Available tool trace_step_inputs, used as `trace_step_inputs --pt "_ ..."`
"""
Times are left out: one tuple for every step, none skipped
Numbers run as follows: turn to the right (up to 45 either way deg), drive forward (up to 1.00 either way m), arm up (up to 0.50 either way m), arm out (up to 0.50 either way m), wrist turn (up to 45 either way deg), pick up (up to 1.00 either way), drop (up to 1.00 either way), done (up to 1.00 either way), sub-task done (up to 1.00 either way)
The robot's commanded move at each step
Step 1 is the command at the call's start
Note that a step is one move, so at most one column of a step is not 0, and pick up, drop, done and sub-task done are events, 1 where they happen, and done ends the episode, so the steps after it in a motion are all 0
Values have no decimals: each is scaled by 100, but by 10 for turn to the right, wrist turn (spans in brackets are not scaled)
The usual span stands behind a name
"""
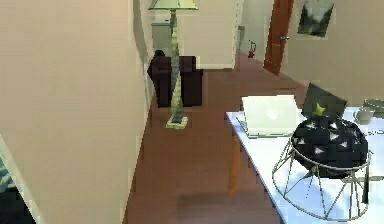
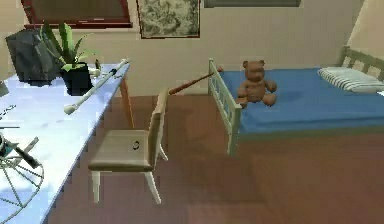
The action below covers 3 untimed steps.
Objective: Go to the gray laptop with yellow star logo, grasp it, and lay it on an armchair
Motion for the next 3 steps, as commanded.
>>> trace_step_inputs --pt "0 70 0 0 0 0 0 0 0" --pt "-270 0 0 0 0 0 0 0 0" --pt "270 0 0 0 0 0 0 0 0"
